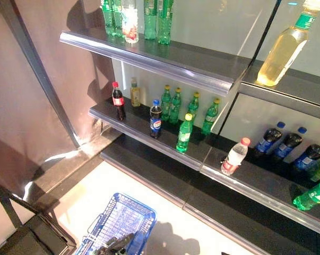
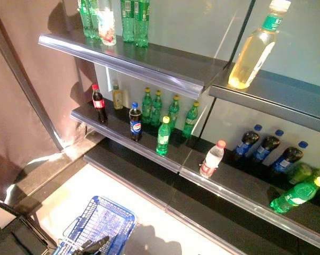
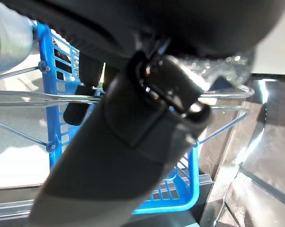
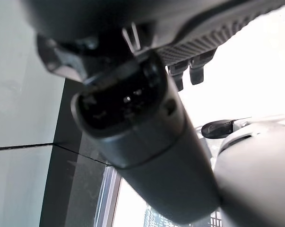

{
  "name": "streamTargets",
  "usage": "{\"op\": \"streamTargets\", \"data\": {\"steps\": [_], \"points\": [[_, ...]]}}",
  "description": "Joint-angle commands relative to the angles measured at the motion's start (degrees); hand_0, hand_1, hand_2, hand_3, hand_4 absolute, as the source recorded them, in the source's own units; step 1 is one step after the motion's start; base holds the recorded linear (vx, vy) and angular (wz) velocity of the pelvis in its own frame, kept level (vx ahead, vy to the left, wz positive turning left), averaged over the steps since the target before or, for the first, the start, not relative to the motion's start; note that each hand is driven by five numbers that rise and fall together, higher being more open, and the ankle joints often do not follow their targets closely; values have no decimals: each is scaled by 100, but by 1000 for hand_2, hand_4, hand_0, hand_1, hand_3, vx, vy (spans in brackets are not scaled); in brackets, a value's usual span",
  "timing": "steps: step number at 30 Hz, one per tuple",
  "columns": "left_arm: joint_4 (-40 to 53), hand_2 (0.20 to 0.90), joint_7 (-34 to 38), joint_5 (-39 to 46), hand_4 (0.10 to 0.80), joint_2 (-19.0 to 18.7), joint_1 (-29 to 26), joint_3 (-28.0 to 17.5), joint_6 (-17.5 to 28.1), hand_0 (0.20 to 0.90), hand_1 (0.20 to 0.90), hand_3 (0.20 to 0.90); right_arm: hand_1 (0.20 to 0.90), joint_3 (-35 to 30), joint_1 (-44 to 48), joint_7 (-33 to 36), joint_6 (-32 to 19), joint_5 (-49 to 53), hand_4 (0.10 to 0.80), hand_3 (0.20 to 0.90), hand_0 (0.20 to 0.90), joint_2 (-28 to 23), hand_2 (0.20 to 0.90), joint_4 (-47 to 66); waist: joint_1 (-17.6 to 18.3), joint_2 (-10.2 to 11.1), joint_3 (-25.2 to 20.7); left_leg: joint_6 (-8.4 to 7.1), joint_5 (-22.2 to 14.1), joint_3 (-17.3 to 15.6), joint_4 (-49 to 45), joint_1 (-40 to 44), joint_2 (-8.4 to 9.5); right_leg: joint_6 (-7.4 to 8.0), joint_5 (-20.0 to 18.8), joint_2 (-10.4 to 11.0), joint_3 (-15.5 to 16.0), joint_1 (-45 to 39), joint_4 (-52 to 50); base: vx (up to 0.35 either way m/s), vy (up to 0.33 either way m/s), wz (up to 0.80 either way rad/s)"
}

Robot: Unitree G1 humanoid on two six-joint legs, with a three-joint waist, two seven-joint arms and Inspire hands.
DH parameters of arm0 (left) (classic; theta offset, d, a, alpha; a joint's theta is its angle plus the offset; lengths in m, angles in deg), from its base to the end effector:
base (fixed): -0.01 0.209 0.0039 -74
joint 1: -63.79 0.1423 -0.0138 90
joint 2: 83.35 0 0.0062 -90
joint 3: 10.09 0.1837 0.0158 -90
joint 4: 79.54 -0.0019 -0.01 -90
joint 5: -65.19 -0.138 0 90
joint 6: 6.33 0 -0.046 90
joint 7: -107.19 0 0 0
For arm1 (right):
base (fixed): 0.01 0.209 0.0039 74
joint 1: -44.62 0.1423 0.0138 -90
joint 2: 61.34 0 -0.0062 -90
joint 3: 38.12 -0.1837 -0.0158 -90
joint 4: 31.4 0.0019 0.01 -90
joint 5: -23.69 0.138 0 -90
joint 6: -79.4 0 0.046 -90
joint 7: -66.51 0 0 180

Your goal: Pick up the drink and place into the basket.

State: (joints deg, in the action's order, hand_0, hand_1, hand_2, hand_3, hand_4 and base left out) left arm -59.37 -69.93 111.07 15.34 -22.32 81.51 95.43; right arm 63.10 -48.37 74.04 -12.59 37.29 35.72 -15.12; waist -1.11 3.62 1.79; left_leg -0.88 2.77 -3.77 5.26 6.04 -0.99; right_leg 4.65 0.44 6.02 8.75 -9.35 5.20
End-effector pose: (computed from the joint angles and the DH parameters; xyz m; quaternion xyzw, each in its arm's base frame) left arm 0.0546 0.1998 -0.1214 -0.2201 0.4648 0.3071 0.8008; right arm 0.0430 -0.1946 -0.1262 -0.0635 0.6042 -0.0965 0.7884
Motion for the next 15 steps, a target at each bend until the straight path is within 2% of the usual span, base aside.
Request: {"op": "streamTargets", "data": {"steps": [1, 11, 13, 15], "points": [[-9, 300, -131, -390, 100, -117, -259, 154, 537, 300, 300, 200, 900, 79, 133, 156, -91, -112, 800, 900, 900, -204, 900, -336, -186, -173, 291, -157, -491, -169, -26, 260, -161, 216, -217, 179, 192, 112, -60, 0, 0, 0], [-41, 300, -125, -343, 100, -112, -286, 162, 511, 300, 300, 200, 900, 220, 147, 352, -339, -430, 800, 900, 900, -205, 900, -226, -178, -164, 305, -157, -489, -162, -26, 256, -162, 217, -213, 176, 176, 125, -78, 0, 0, 0], [-9, 300, -100, -347, 100, -108, -301, 149, 474, 300, 300, 200, 900, 280, 149, 496, -579, -677, 800, 900, 900, -214, 900, -165, -181, -160, 322, -155, -487, -164, -26, 258, -162, 218, -215, 177, 173, 126, -86, 0, 0, 0], [83, 300, -65, -389, 100, -119, -309, 148, 423, 300, 300, 200, 900, 487, 162, 729, -1024, -1106, 800, 900, 900, -258, 900, 128, -185, -139, 346, -159, -485, -154, -26, 253, -165, 228, -225, 179, 165, 138, -95, 0, 0, 0]]}}
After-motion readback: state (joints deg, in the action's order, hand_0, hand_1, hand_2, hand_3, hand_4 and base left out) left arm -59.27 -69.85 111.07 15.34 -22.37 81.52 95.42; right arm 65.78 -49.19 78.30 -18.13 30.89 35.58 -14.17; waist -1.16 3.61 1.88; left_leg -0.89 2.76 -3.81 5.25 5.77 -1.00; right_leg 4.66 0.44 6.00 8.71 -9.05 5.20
